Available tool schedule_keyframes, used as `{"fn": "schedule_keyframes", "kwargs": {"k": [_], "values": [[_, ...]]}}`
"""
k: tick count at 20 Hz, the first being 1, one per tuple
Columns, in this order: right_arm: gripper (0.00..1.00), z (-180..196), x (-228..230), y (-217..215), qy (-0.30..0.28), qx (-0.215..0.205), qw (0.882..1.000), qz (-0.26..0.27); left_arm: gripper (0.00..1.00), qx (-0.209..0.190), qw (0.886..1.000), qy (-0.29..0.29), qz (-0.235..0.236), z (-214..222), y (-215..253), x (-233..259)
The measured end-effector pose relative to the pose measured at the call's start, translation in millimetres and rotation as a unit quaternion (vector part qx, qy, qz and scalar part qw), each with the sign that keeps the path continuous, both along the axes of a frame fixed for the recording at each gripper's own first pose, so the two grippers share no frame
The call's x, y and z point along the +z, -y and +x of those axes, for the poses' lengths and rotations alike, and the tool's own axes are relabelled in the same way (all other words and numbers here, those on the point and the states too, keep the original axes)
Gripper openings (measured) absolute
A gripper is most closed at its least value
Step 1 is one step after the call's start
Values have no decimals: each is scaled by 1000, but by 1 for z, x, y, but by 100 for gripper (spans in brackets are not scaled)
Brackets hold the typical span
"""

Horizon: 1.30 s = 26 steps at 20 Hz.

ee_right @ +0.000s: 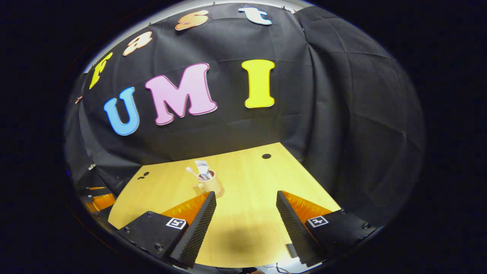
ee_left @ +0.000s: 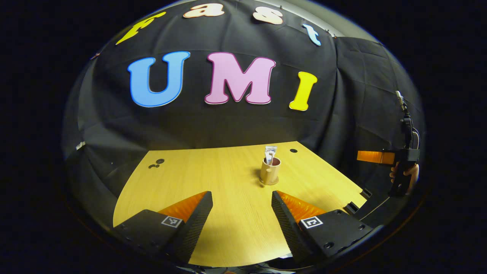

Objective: Put the toothbrush and toothpaste on the desktop into the cup, then pick up the cup and place it on the coaster on the desktop.

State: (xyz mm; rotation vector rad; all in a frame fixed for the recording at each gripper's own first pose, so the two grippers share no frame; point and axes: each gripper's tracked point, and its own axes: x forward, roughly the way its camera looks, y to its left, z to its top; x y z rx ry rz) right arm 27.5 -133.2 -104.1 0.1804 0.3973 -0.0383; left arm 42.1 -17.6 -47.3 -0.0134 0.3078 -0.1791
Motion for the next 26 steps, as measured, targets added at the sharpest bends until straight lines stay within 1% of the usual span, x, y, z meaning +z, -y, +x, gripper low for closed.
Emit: {"fn": "schedule_keyframes", "kwargs": {"k": [3, 4, 5, 9, 12, 17, 20, 26], "values": [[98, -15, 3, -24, 3, 16, 1000, -3, 96, 25, 999, 27, -31, -24, -13, 7], [100, -20, 3, -31, 3, 24, 1000, -7, 97, 32, 998, 39, -38, -31, -18, 13], [98, -25, 2, -38, 1, 34, 999, -9, 97, 38, 997, 54, -42, -37, -23, 18], [98, -47, 3, -56, 3, 54, 998, -15, 96, 53, 992, 102, -44, -57, -34, 38], [98, -59, 7, -63, 8, 56, 998, -14, 96, 52, 990, 124, -44, -69, -33, 47], [98, -75, 9, -65, 14, 57, 998, -16, 96, 46, 990, 130, -40, -85, -30, 48], [98, -80, 8, -63, 14, 56, 998, -14, 96, 46, 990, 129, -35, -87, -32, 42], [98, -84, 11, -61, 19, 55, 998, -12, 96, 48, 989, 137, -30, -89, -32, 49]]}}
